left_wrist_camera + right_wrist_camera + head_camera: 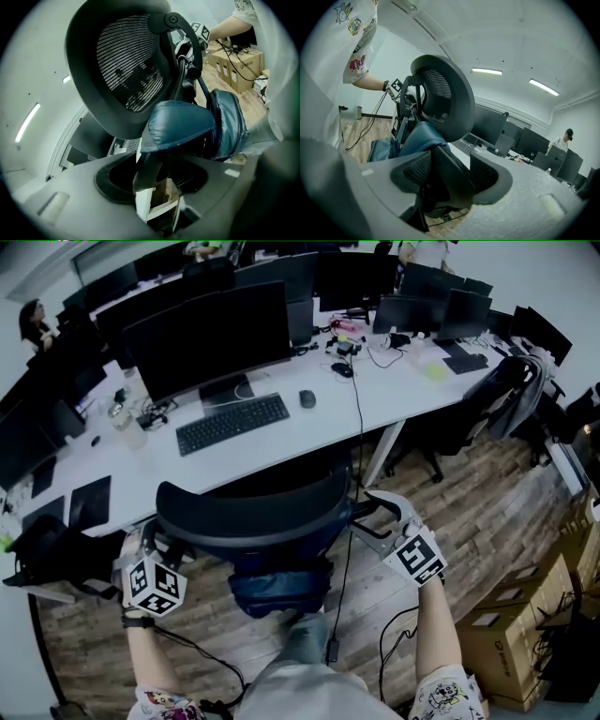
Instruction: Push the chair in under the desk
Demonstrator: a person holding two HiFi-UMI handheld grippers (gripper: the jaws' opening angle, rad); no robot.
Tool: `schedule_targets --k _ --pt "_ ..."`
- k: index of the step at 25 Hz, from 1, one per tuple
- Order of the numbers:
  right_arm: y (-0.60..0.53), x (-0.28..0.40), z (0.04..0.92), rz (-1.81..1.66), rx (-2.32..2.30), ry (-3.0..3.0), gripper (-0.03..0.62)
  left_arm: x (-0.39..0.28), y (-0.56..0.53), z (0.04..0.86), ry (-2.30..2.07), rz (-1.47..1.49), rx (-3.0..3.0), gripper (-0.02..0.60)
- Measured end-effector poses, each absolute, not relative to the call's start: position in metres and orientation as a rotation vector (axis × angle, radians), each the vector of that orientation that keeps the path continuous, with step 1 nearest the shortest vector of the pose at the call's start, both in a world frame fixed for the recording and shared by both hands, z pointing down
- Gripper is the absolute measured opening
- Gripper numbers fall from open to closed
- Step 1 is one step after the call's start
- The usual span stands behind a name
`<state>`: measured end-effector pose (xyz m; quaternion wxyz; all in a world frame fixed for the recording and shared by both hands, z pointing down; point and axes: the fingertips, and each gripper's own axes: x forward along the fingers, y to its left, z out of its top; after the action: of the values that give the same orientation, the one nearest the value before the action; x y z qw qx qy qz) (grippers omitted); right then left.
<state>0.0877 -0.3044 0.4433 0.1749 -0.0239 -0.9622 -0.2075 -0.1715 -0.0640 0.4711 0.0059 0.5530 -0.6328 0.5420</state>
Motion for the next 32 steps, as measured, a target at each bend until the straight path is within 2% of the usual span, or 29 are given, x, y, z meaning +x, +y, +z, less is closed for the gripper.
schedule_targets --k 32 --pt "-0.404 0.062 0.444 -0.571 -0.350 -2.722 0.264 -0.170 -0.142 0.474 -2.020 1.661 1.550 0.218"
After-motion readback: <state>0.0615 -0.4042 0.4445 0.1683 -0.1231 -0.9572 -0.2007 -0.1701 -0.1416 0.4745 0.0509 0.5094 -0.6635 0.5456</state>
